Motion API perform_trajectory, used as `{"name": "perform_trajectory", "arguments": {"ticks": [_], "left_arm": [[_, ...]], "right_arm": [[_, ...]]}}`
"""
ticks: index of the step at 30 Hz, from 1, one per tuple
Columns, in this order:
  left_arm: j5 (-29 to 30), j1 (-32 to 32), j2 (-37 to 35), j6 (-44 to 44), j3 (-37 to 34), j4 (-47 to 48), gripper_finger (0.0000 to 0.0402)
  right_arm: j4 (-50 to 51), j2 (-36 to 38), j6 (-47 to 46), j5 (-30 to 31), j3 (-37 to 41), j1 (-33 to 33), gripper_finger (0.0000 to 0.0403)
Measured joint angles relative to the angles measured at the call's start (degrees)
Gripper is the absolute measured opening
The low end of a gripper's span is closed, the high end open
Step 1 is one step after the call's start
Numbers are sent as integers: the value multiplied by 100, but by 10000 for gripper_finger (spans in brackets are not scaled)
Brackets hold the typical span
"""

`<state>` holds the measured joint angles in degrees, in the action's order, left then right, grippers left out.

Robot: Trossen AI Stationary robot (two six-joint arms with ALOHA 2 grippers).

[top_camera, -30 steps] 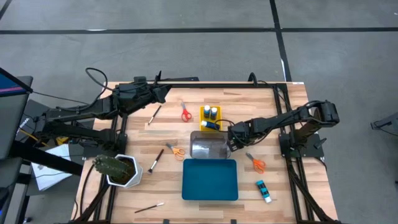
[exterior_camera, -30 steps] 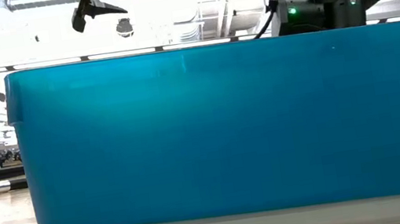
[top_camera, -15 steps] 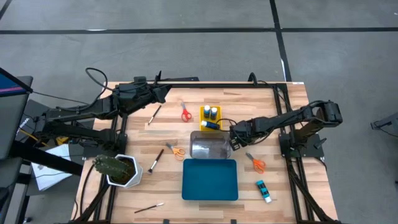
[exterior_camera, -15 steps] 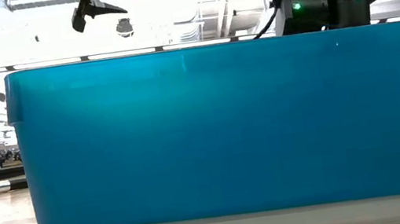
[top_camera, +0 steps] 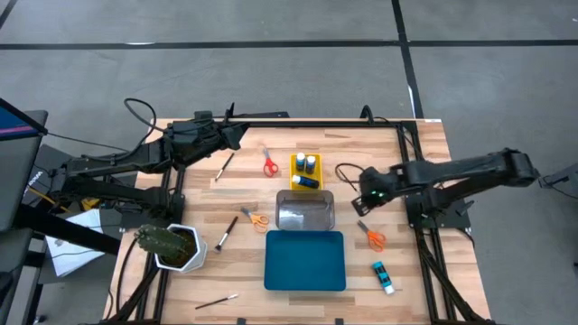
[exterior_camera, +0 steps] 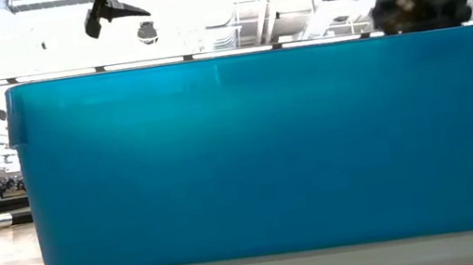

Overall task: Pick & Place Paint Supplies
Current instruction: Put the makeup brush into the black bin

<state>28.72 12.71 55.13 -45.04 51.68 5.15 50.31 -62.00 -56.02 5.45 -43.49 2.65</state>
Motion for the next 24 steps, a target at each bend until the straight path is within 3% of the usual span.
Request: {"name": "perform_trajectory", "arguments": {"ticks": [9,14,19,24], "left_arm": [[27,0,0,9,0,3,181],[27,0,0,20,0,3,181],[23,0,0,23,0,1,181],[18,0,0,21,0,0,181]], "right_arm": [[83,1107,855,-926,-110,-75,12],[113,1064,1637,-1485,-444,-60,12],[204,809,2660,-1507,-889,97,12],[370,425,3085,-1536,-1385,117,12]]}}
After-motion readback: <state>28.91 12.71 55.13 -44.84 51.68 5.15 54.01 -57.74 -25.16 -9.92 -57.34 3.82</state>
